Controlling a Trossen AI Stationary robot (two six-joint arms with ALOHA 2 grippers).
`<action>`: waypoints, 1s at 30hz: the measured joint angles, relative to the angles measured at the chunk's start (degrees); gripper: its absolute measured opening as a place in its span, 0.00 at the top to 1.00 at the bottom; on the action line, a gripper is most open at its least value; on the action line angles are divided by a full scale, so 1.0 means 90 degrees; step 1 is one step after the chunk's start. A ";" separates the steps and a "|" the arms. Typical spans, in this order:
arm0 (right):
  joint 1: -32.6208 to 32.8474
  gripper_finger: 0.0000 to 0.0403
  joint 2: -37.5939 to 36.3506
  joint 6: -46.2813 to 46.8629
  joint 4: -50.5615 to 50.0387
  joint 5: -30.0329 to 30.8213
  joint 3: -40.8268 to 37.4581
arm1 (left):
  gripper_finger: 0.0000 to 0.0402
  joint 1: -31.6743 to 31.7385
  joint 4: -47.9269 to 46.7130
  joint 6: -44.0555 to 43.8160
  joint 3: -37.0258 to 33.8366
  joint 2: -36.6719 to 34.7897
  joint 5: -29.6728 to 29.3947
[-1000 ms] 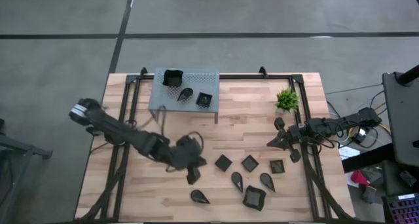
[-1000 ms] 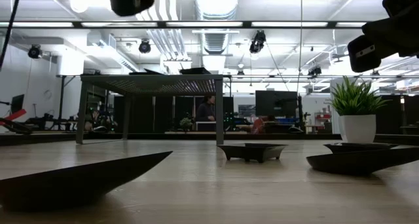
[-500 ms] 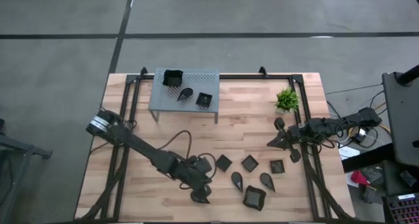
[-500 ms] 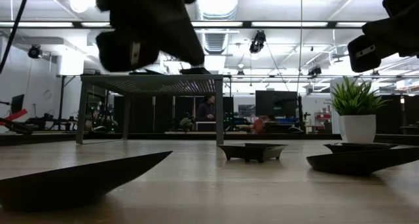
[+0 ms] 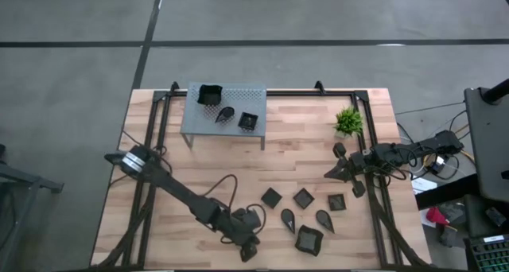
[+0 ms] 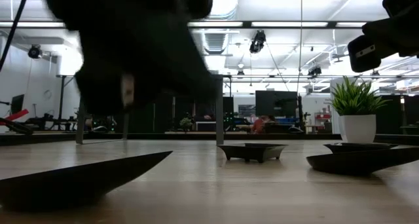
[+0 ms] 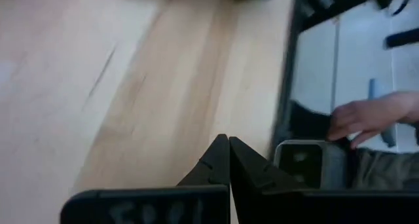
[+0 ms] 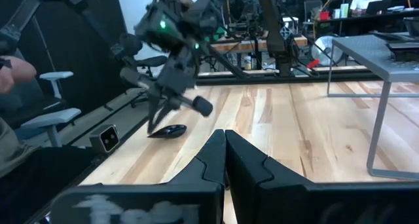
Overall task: Pick & Place Mini shaped plates
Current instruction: Stack the black leaf-shaped plate on top of the black leaf-shaped plate on the shelf
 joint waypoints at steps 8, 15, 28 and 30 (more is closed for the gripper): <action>0.0000 0.98 0.0000 0.0000 0.0000 -0.0002 0.0000 | 1.00 -0.0021 -0.0077 -0.0322 -0.0002 0.0172 0.0085; 0.0000 0.98 0.0000 0.0000 0.0000 -0.0004 0.0002 | 1.00 -0.0116 -0.0304 -0.0503 0.0005 0.0006 0.0402; 0.0000 0.98 0.0000 0.0000 0.0000 -0.0002 0.0000 | 1.00 -0.0188 -0.0808 -0.0655 0.0253 0.0006 0.0904; 0.0000 0.98 0.0000 0.0000 0.0000 -0.0002 0.0000 | 1.00 -0.0197 -0.0961 -0.0651 0.0247 0.0006 0.0914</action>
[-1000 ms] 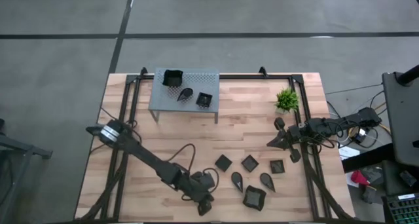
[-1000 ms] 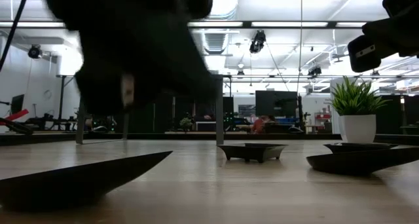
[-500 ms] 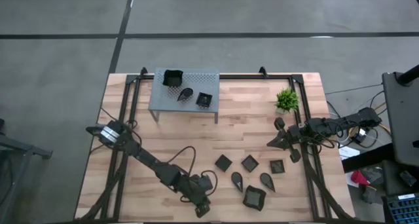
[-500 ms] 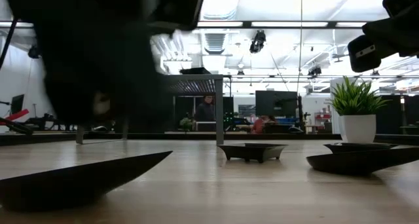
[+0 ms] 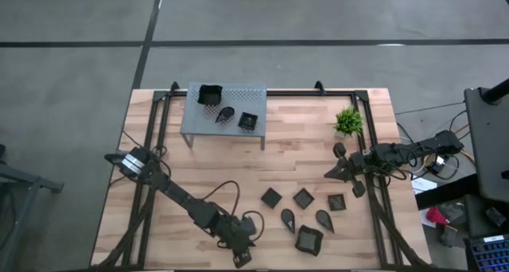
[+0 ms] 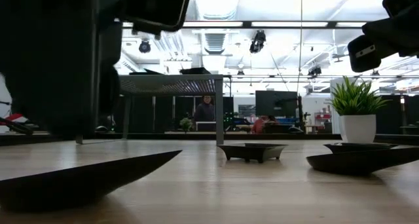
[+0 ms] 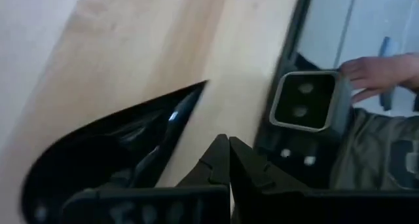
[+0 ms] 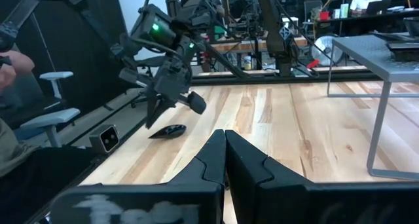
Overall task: Pick & Place Mini shaped plates
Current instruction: Stack the black leaf-shaped plate on top of the black leaf-shaped plate on the shelf
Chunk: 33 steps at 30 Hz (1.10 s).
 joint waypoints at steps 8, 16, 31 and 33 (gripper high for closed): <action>0.0000 0.98 0.0000 0.0000 0.0000 0.0000 0.0001 | 1.00 -0.0064 -0.0810 -0.0218 -0.0021 0.0000 0.0078; 0.0000 0.98 0.0000 0.0000 -0.0001 0.0000 0.0000 | 1.00 -0.0131 -0.0847 -0.0137 -0.0021 -0.0001 0.0362; 0.0000 0.98 -0.0002 0.0000 0.0000 0.0000 0.0000 | 1.00 -0.0107 -0.2224 0.0143 -0.0023 -0.0283 -0.0296; 0.0000 0.98 0.0000 0.0000 0.0000 0.0002 0.0001 | 1.00 -0.0099 -0.2281 0.0205 -0.0023 -0.0366 -0.0608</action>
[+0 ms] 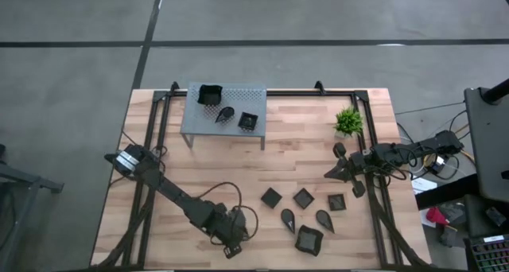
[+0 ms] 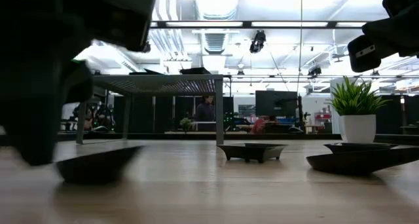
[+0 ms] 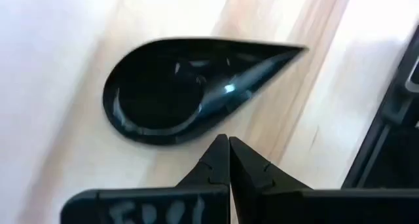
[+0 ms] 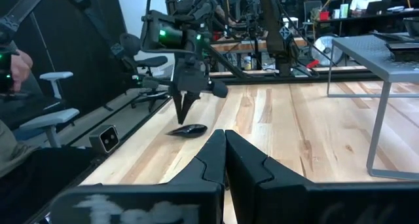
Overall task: Pick & Place Mini shaped plates
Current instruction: Stack the black leaf-shaped plate on top of the black leaf-shaped plate on the shelf
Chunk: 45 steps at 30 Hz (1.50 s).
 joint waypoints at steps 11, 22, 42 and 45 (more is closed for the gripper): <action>0.0000 0.98 -0.0001 0.0000 0.0000 -0.0002 -0.0001 | 1.00 0.0034 -0.0704 -0.0037 0.0090 -0.0054 -0.0339; -0.0002 0.98 0.0000 0.0000 0.0000 -0.0002 0.0001 | 1.00 0.0104 0.0006 0.0834 0.0839 -0.0081 -0.1580; -0.0001 0.98 0.0000 0.0000 0.0000 -0.0002 -0.0001 | 1.00 0.0341 0.0863 0.1313 0.0729 0.0520 -0.0940; -0.0002 0.98 0.0000 0.0000 0.0000 0.0000 -0.0001 | 1.00 0.0345 0.1037 0.1313 0.0726 0.0736 -0.0788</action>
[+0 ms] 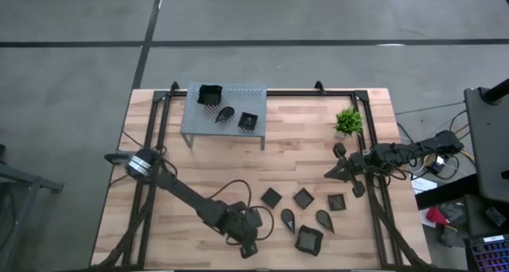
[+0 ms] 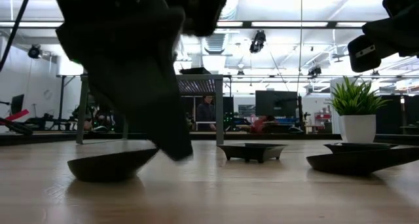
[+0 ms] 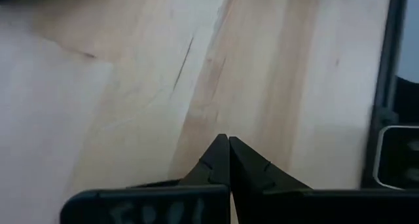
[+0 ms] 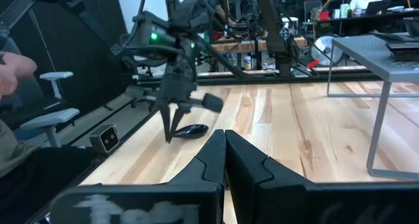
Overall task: Pick & Place Mini shaped plates
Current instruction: Stack the black leaf-shaped plate on top of the black leaf-shaped plate on the shelf
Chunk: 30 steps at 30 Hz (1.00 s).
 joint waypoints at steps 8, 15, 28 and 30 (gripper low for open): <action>0.0002 0.98 0.0000 0.0000 0.0000 -0.0002 0.0000 | 1.00 0.0005 0.0105 -0.0136 0.0034 0.0049 0.0672; 0.0001 0.98 0.0000 0.0000 0.0000 -0.0002 0.0000 | 1.00 -0.0053 -0.0746 -0.0608 0.0024 0.0037 0.1088; 0.0000 0.98 0.0000 0.0000 -0.0002 -0.0001 0.0001 | 1.00 -0.0122 -0.1454 -0.0734 0.0022 -0.0277 0.1267; 0.0000 0.98 0.0000 0.0000 -0.0002 -0.0002 0.0000 | 1.00 -0.0141 -0.1420 -0.0615 0.0052 -0.0330 0.1291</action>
